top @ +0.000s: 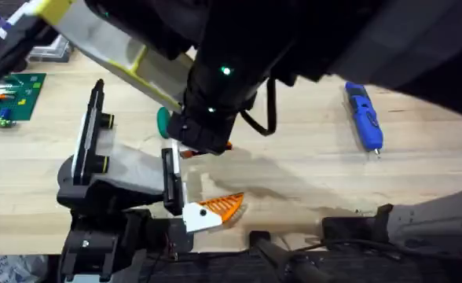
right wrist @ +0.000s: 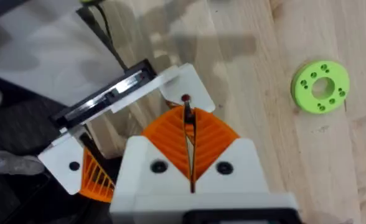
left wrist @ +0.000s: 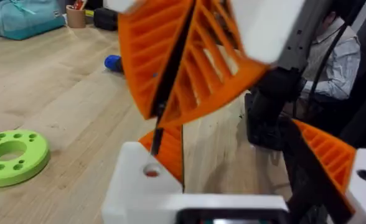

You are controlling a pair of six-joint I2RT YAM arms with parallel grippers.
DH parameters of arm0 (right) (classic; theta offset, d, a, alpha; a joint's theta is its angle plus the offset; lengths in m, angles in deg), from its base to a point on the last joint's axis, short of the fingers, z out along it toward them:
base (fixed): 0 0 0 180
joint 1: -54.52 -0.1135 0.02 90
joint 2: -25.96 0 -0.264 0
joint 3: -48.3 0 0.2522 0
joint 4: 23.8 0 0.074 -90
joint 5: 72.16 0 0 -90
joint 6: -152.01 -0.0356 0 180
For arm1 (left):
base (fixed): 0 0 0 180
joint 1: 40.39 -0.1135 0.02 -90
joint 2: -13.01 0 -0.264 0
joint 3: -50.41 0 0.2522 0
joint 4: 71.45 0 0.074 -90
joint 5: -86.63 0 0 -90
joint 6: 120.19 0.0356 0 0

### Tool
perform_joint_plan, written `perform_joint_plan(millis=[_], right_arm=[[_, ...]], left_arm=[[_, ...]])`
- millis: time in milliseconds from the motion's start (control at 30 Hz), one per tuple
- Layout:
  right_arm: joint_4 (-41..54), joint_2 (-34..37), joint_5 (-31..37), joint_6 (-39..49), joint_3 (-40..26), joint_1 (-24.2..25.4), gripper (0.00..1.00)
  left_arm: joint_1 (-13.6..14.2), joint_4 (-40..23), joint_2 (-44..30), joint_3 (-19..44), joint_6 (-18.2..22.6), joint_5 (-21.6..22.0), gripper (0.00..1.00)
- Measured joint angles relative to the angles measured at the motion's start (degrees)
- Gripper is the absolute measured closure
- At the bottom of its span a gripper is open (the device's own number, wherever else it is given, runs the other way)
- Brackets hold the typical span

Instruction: Pick up the gripper from the table and insert it into the empty holder that is missing its gripper. Then pick up a screw, insert it into the mounting hole, and use the screwdriver to tighten it. Finally, clean up the table by picking up the vegetable and placing it into the bucket.

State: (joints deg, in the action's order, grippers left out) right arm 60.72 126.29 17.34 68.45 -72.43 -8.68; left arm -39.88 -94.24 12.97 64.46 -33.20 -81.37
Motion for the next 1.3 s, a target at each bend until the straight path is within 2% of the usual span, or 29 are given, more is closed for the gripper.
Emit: perform_joint_plan(millis=[1300], right_arm=[[-0.9, 3.0, 0.0, 0.0, 1.1, 0.0, 0.991]], left_arm=[[0.0, 0.0, 0.0, 0.0, 0.0, 0.0, 0.015]])
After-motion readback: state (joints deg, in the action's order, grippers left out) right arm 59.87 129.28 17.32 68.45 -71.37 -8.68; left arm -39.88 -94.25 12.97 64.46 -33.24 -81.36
